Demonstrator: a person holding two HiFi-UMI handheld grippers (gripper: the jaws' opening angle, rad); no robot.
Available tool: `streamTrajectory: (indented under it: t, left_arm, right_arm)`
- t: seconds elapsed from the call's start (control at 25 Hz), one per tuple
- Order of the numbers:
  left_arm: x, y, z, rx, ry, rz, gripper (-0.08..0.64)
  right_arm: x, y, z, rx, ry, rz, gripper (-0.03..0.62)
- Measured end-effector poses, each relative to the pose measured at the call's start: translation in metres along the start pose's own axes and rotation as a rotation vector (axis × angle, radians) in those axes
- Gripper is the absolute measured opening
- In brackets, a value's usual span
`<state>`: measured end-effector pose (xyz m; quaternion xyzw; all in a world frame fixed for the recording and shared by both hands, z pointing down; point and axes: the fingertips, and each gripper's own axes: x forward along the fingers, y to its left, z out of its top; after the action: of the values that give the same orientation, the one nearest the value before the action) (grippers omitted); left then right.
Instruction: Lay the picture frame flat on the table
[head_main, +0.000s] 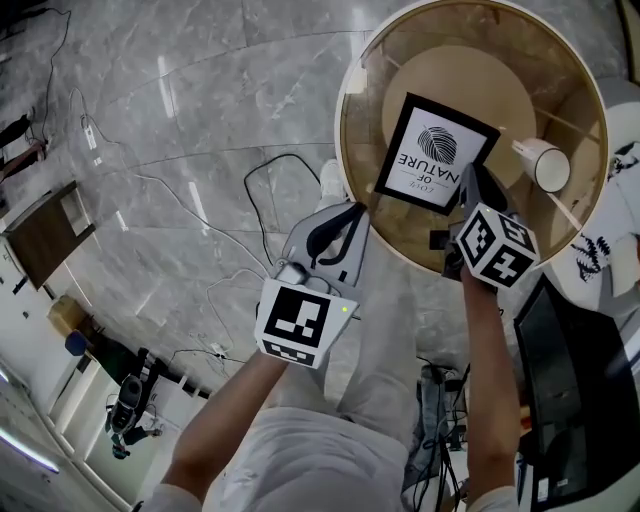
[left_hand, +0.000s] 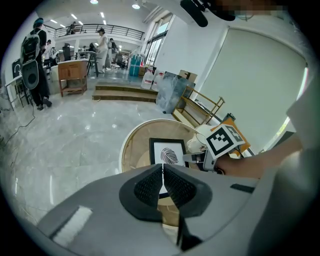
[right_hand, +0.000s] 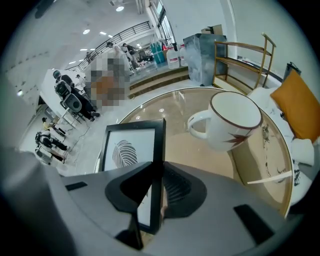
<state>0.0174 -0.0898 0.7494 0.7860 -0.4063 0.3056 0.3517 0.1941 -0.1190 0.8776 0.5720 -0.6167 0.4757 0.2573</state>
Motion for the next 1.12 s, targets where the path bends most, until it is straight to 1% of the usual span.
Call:
streamTrajectory:
  t: [0.12, 0.4, 0.6, 0.92, 1.12]
  left_arm:
    - [0.001, -0.002, -0.005, -0.002, 0.008, -0.009, 0.011]
    - [0.003, 0.001, -0.008, 0.008, 0.008, -0.011, 0.009]
    - [-0.005, 0.003, -0.008, 0.014, 0.004, -0.016, 0.009]
    - [-0.032, -0.003, 0.003, 0.036, -0.016, -0.027, 0.009]
    - [-0.052, -0.009, 0.017, 0.048, -0.030, -0.035, 0.009]
  right_arm:
    - [0.004, -0.005, -0.002, 0.025, 0.004, -0.031, 0.058]
    - [0.017, -0.004, -0.011, 0.003, 0.007, -0.066, 0.060]
    - [0.008, -0.010, -0.008, -0.003, -0.011, -0.130, 0.060]
    - [-0.024, 0.004, 0.001, -0.026, -0.025, -0.112, 0.058]
    - [-0.056, 0.014, 0.012, -0.010, -0.045, -0.102, 0.058]
